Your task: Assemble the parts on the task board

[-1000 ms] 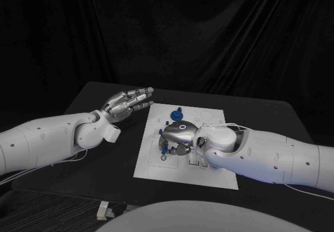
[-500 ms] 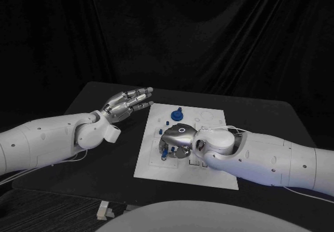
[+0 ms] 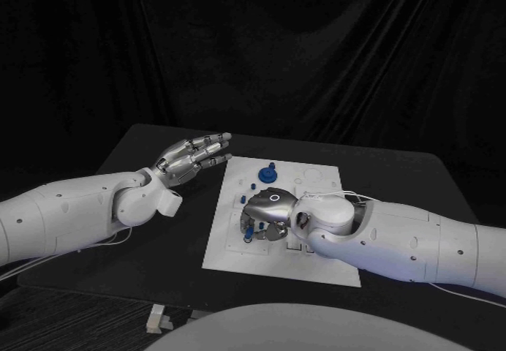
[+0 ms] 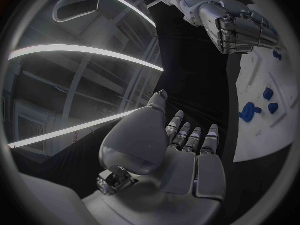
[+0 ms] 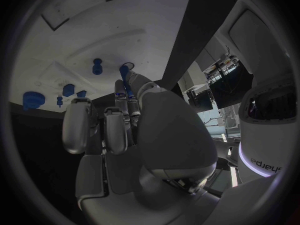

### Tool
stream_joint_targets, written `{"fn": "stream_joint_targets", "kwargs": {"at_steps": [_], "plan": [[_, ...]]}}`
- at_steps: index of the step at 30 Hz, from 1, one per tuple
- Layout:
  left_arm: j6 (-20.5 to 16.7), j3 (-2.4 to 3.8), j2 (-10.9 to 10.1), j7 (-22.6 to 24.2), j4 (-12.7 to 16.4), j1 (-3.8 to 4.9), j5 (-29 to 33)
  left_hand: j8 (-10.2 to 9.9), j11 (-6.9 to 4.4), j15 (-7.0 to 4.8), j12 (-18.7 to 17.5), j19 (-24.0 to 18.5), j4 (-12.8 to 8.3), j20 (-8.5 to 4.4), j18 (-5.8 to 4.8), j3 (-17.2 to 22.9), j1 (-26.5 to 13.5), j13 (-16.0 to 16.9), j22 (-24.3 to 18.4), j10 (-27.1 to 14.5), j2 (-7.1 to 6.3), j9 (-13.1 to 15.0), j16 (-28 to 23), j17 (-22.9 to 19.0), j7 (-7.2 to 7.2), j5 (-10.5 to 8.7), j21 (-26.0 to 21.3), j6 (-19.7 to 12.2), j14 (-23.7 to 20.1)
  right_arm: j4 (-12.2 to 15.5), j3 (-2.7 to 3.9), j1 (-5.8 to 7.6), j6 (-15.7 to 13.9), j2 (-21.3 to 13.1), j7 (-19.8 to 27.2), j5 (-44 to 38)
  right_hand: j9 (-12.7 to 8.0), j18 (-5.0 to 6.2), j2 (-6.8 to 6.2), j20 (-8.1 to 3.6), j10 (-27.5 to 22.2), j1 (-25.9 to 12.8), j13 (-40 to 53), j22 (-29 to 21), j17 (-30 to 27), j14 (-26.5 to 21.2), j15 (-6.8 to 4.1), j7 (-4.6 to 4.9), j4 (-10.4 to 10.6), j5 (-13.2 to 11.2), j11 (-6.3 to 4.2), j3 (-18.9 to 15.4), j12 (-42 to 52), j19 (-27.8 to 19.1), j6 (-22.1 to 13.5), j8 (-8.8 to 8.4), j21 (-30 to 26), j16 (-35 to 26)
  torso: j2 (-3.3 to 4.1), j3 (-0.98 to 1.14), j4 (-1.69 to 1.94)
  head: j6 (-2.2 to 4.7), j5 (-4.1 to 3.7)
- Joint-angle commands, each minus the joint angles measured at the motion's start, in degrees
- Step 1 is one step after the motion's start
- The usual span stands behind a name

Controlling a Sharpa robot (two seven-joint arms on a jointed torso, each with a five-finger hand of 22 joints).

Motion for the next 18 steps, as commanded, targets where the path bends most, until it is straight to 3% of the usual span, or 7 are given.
{"fn": "stream_joint_targets", "kwargs": {"at_steps": [1, 18], "plan": [[0.4, 0.06, 0.2, 0.8, -0.1, -0.09, 0.4, -0.1, -0.21, -0.07, -0.3, -0.3, 0.1, 0.33, 0.55, -0.2, -0.3, -0.1, 0.1, -0.3, 0.31, 0.0, -0.1, 0.0, 0.05, -0.20, -0.1, 0.0, -0.3, 0.1, -0.13, -0.43, 1.4, -0.1, -0.6, -0.6, 2.7, -0.83, 0.61, -0.30, 0.4, 0.2, 0.1, 10.3, 0.0, 2.7, -0.48, 0.86, 0.1, 0.2, 0.07, 0.4, -0.2, 0.0, 0.7, 0.12, 0.1, -0.3, 0.04, 0.02, -0.05, -0.01, 0.02], [0.8, 0.06, 0.2, 0.3, -0.2, -0.19, 0.4, 0.1, -0.17, 0.20, -0.2, -0.2, 0.2, 0.55, 0.72, -0.2, -0.3, -0.1, 0.3, -0.3, 0.43, 0.0, 0.0, 0.0, 0.10, -0.21, 0.0, 0.4, -0.2, 0.1, -0.14, -0.68, 1.9, -0.2, -1.0, -0.6, 2.7, -0.82, 0.63, -0.32, 0.6, 0.2, 0.1, 10.3, -0.1, 2.7, -0.50, 0.86, 0.0, 0.3, 0.03, 0.5, -0.2, -0.1, 0.7, 0.09, 0.0, -0.3, 0.03, 0.00, -0.02, -0.01, -0.08]]}}
